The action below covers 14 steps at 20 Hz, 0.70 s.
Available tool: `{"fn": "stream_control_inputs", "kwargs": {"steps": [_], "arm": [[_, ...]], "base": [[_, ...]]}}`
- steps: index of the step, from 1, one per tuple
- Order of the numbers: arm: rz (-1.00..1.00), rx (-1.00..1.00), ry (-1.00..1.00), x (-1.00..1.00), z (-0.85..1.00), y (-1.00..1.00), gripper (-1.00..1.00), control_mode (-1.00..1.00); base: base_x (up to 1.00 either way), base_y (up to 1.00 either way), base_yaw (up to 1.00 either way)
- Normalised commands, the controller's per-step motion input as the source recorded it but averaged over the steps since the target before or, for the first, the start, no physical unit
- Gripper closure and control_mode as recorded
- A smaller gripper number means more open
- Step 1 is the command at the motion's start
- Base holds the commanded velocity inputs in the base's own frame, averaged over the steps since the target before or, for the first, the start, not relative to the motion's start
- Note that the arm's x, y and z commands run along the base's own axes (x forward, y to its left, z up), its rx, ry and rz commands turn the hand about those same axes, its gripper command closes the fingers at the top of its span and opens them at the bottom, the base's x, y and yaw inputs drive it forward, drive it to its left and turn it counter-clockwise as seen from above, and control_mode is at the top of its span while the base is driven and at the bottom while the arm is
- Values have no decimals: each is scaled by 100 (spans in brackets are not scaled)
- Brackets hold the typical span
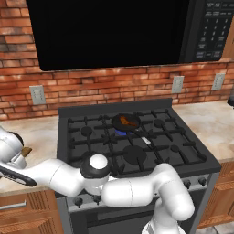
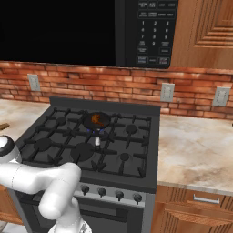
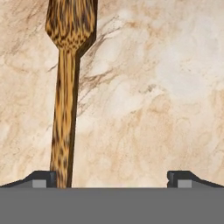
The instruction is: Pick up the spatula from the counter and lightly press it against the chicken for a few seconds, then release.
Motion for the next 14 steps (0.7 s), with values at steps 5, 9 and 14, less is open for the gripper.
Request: {"fn": "stream_control_inputs", "kwargs": {"steps": [5,9,14], "arm": [[0,0,0,9,-9,0,-100,-100],[0,0,0,12,-10,1,-100,-100],[0,0,0,14,-10,6,-100,-100]], "base": [[0,0,0],[0,0,0],[0,0,0]]}}
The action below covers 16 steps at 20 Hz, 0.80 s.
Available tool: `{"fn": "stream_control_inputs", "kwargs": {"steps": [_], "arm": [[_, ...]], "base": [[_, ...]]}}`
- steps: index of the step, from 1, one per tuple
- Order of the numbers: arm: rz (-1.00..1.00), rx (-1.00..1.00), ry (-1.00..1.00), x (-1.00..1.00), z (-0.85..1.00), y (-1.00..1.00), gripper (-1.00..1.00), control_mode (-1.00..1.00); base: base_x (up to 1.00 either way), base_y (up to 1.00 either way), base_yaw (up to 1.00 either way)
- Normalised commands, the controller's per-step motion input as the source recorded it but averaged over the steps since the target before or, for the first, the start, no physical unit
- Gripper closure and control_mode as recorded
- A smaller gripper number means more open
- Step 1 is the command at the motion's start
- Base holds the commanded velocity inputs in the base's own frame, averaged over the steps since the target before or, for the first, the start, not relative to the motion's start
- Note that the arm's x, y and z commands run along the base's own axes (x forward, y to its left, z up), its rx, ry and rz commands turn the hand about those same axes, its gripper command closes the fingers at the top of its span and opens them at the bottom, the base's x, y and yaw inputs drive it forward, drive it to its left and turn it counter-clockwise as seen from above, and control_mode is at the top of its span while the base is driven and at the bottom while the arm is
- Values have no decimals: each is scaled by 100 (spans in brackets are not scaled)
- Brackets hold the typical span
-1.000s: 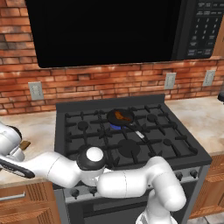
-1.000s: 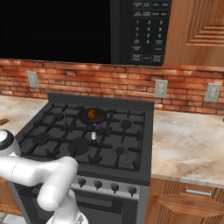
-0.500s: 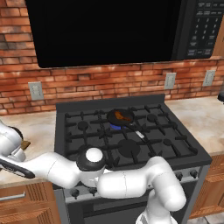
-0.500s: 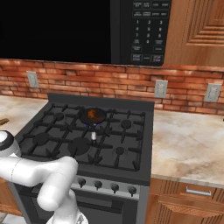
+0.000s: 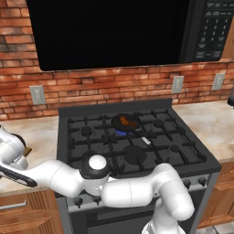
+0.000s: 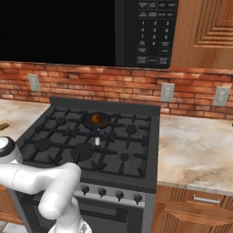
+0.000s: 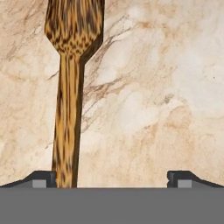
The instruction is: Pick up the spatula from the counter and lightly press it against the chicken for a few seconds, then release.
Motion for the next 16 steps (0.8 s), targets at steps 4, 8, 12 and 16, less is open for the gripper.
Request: {"fn": "stream_control_inputs", "kwargs": {"steps": [4,8,12,16], "arm": [[0,0,0,17,-9,12,-100,-100],[0,0,0,18,-8,13,-100,-100],[0,-1,0,20,-7,16,-100,-100],[0,-2,0,26,-5,23,-100,-100]], "base": [[0,0,0],[0,0,0],[0,0,0],[0,0,0]]}}
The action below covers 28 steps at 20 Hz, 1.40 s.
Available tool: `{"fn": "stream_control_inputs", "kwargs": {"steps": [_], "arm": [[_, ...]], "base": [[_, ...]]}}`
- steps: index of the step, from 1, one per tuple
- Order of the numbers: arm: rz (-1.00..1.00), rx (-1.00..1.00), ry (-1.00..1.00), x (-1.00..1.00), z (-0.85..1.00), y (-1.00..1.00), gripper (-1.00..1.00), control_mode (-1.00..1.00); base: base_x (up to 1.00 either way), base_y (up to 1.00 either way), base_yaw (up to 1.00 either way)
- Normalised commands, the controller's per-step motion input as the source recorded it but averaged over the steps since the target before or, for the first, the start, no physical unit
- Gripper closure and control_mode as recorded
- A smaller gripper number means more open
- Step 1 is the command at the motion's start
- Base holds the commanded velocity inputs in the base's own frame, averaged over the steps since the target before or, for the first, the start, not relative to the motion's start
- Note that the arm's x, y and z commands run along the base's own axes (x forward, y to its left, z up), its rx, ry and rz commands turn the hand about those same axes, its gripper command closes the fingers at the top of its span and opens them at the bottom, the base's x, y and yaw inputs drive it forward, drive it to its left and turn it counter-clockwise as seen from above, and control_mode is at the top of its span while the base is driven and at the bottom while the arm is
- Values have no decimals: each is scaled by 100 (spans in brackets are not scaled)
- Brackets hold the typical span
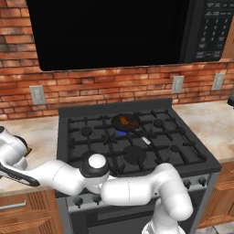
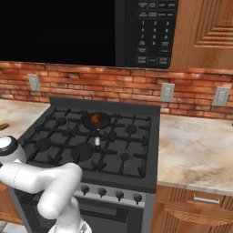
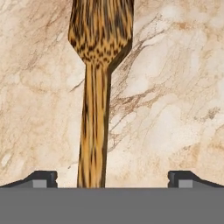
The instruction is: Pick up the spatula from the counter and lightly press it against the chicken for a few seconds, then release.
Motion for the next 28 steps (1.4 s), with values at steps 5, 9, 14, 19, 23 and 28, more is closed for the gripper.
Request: {"fn": "stream_control_inputs", "kwargs": {"steps": [5,9,14,19,23,28], "arm": [[0,-3,0,29,-8,28,100,-100],[0,-4,1,21,-17,16,100,-100],[0,-6,1,3,-17,0,100,-100],[0,-6,2,2,-13,0,100,-100],[0,-6,0,0,2,0,100,-100],[-1,-3,0,-15,26,0,100,-100]], "base": [[0,0,0],[0,0,0],[0,0,0],[0,0,0],[0,0,0],[0,0,0]]}}
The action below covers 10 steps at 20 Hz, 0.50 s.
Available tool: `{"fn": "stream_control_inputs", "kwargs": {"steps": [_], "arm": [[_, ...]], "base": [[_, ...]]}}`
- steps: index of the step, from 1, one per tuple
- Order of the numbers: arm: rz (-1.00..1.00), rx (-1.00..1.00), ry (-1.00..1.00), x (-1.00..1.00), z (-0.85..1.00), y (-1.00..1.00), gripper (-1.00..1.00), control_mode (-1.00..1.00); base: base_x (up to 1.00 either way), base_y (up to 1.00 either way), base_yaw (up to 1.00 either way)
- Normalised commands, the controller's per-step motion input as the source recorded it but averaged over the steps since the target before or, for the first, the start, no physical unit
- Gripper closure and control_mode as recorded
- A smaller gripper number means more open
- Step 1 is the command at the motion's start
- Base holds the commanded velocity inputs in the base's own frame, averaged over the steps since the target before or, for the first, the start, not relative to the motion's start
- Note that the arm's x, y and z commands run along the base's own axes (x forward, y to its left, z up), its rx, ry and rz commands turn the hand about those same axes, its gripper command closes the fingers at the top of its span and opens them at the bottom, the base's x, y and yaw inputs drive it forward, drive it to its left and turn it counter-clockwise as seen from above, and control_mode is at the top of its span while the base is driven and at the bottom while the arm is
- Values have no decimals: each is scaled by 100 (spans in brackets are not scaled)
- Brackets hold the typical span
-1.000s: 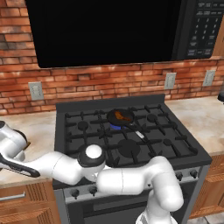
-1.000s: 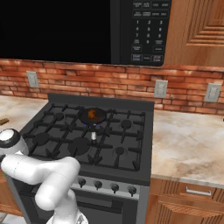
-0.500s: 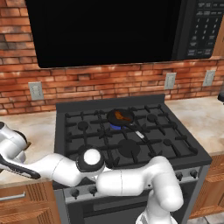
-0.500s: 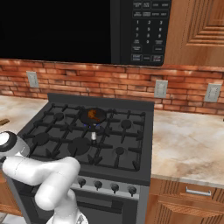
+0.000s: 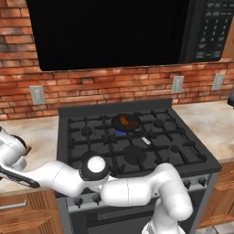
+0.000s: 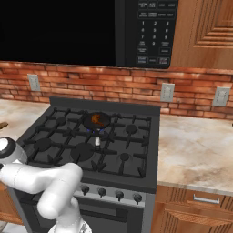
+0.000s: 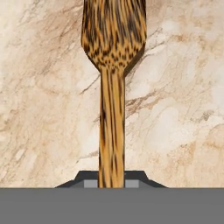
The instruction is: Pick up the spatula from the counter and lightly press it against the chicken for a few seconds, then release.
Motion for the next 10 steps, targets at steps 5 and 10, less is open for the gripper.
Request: {"fn": "stream_control_inputs", "kwargs": {"steps": [5,10], "arm": [[-1,0,0,-33,30,-16,100,-100],[0,0,-1,-37,10,-43,100,-100]], "base": [[0,0,0],[0,0,0]]}}
